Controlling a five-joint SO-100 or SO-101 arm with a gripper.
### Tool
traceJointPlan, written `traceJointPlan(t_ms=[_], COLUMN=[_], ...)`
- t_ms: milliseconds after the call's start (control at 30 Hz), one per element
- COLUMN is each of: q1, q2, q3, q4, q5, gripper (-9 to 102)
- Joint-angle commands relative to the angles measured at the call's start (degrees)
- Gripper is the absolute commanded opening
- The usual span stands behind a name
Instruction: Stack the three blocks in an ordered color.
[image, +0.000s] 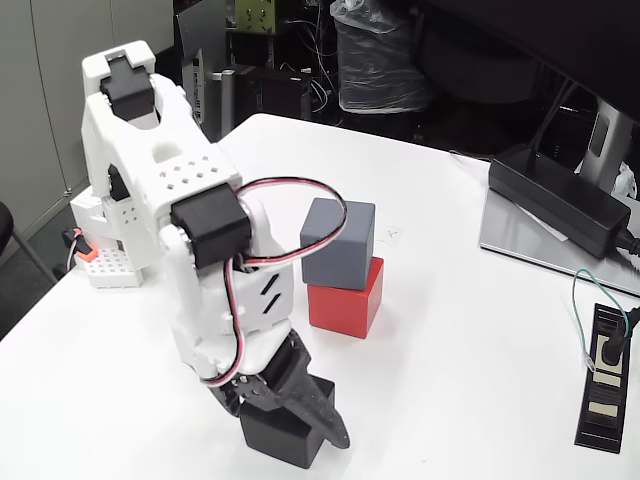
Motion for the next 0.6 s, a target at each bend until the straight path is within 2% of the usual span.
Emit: traceJointPlan(t_ms=[0,233,567], q1=[-1.1,-5.4,-5.3], q2=[-0.2,-0.4,-0.4], q3=[-2.2,-1.3,-1.3], q4=[-1.1,-1.1,-1.1], q5=[0.6,1.1,1.3], gripper=[45,42,16])
